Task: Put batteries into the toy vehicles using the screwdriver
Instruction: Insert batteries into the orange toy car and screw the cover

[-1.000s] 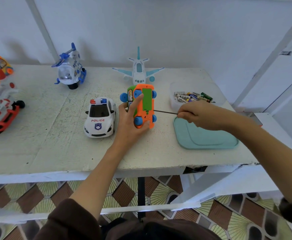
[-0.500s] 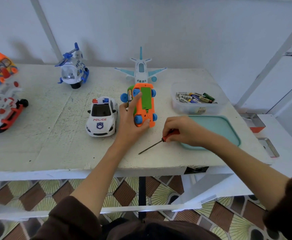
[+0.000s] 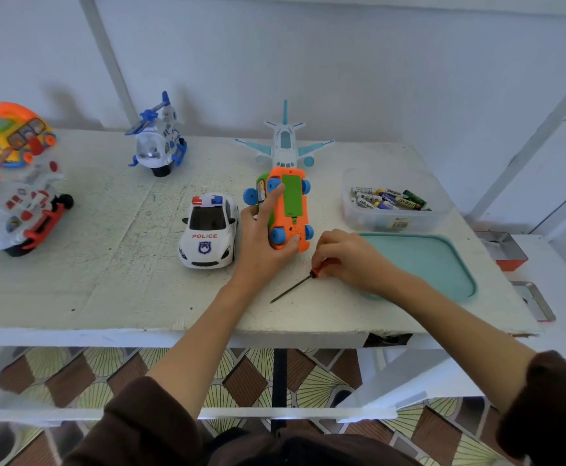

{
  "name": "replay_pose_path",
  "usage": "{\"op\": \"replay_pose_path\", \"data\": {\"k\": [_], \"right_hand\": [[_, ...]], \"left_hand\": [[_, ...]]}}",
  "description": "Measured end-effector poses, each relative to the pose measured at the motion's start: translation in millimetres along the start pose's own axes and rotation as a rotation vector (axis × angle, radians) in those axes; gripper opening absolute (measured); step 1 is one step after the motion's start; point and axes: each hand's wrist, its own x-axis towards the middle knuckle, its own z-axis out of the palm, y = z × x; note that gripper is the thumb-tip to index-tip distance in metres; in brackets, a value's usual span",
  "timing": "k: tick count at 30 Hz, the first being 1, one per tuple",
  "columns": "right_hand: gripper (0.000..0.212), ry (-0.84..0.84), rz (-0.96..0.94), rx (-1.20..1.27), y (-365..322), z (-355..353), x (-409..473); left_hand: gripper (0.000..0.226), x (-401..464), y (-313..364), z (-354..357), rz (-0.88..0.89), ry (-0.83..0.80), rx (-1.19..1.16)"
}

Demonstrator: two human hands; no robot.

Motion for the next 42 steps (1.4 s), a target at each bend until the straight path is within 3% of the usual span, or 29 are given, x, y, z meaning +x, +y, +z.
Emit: {"op": "replay_pose_path", "data": {"k": [4, 8, 11, 18, 23, 26, 29, 32, 36, 42], "right_hand": [[0.012, 0.024, 0.023, 0.047, 3, -13, 1], [0.024, 0.412, 0.041, 0.110, 0, -48, 17], [0.033, 0.528, 0.037, 0.139, -13, -78, 38], [0.039, 0.439, 0.065, 0.284, -62, -106, 102], [0.037, 0.494, 0.085, 0.460, -109, -102, 158], [0.032, 0.572, 0.082, 0.588, -143, -89, 193], [0.021, 0.602, 0.087, 0.739, -173, -70, 232], [0.014, 0.613, 0.103, 0.888, -206, -51, 272], [0.009, 0.544, 0.065, 1.087, -253, -25, 320], [0.014, 0.393, 0.118, 0.924, -299, 7, 386]], "left_hand": [[0.073, 2, 5, -1, 0.005, 0.021, 0.020], [0.076, 14, 21, -7, -0.028, 0.028, -0.053], [0.080, 26, 34, -15, -0.038, 0.008, -0.123], [0.102, 59, 68, -76, 0.085, 0.019, -0.025], [0.110, 75, 47, -131, -0.012, 0.087, 0.080], [0.101, 76, 38, -172, -0.010, 0.167, 0.196], [0.102, 78, 18, -219, 0.016, 0.203, 0.061], [0.106, 75, -2, -275, -0.068, 0.242, 0.031], [0.075, 76, -28, -341, -0.180, 0.264, -0.201], [0.072, 74, -63, -424, -0.165, 0.431, -0.123]]}}
